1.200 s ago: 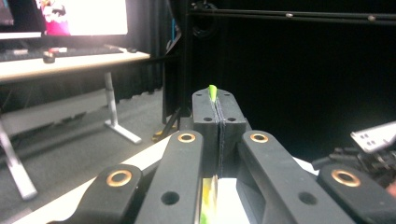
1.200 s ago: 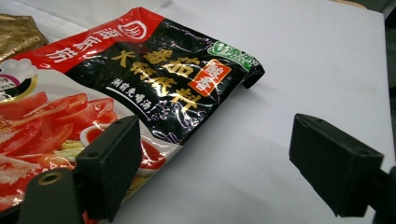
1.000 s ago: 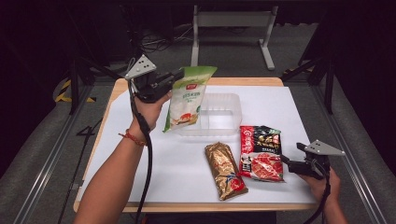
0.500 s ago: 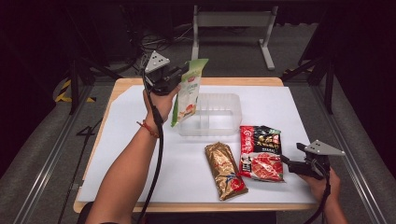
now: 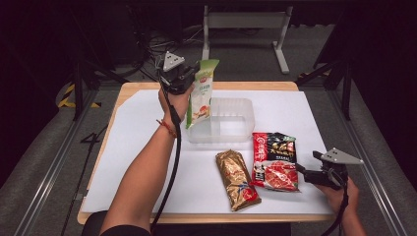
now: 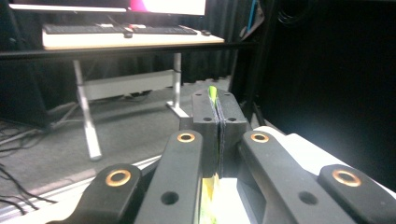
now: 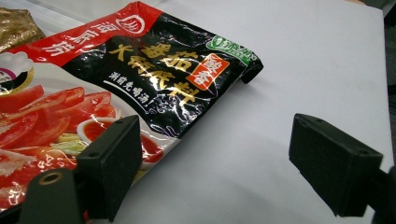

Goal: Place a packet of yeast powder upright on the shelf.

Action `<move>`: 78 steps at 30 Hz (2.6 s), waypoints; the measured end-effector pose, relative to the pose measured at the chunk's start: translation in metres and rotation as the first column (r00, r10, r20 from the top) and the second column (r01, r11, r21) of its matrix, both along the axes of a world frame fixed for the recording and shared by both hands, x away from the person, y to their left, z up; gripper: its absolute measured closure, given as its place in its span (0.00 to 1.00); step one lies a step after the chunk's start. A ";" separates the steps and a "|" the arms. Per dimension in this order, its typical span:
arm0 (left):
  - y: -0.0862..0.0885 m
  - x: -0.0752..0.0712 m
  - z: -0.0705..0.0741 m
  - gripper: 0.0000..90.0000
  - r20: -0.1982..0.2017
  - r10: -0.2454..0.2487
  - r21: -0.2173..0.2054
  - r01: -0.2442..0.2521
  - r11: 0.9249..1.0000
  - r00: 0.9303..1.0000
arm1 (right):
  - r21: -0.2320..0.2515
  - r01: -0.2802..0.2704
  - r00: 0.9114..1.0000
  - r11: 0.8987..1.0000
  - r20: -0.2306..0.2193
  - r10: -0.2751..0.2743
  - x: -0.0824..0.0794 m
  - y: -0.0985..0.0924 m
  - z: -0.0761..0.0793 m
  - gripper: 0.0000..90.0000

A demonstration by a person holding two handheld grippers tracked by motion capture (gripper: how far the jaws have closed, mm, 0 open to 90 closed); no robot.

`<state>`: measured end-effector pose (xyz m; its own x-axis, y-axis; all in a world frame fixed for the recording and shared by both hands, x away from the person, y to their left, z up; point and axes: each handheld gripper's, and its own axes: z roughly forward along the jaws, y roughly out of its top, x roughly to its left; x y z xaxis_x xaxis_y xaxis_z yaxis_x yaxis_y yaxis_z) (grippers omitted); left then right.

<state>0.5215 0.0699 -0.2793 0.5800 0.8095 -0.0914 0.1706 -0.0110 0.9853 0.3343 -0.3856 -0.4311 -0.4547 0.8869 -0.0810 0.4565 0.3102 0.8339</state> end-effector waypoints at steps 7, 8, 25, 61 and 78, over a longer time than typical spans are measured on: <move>-0.007 0.001 -0.016 0.98 0.001 -0.018 -0.028 0.018 0.999 1.000 | -0.003 -0.001 1.000 1.000 -0.003 0.001 0.000 0.001 0.000 0.20; -0.007 0.001 -0.020 0.98 -0.006 -0.020 -0.025 0.020 0.999 1.000 | -0.002 0.000 1.000 1.000 -0.004 0.000 0.000 0.000 -0.001 0.20; 0.013 -0.020 -0.043 0.97 0.042 -0.172 0.074 0.168 0.983 0.984 | -0.007 -0.001 1.000 1.000 -0.006 0.001 0.000 0.001 -0.001 0.20; 0.048 -0.072 -0.097 0.89 -0.131 -0.403 0.319 0.423 0.848 0.906 | -0.008 -0.003 1.000 1.000 -0.012 0.003 0.000 0.003 -0.002 0.19; 0.019 -0.065 -0.121 1.00 -0.253 -0.314 0.530 0.403 0.747 0.915 | -0.013 0.009 1.000 1.000 0.002 -0.009 -0.001 0.003 0.000 0.18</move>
<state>0.4566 0.0893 -0.4008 0.8548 0.4755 0.2079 0.1738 -0.6396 0.7488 0.3335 -0.3824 -0.4308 -0.4464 0.8900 -0.0932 0.4573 0.3164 0.8311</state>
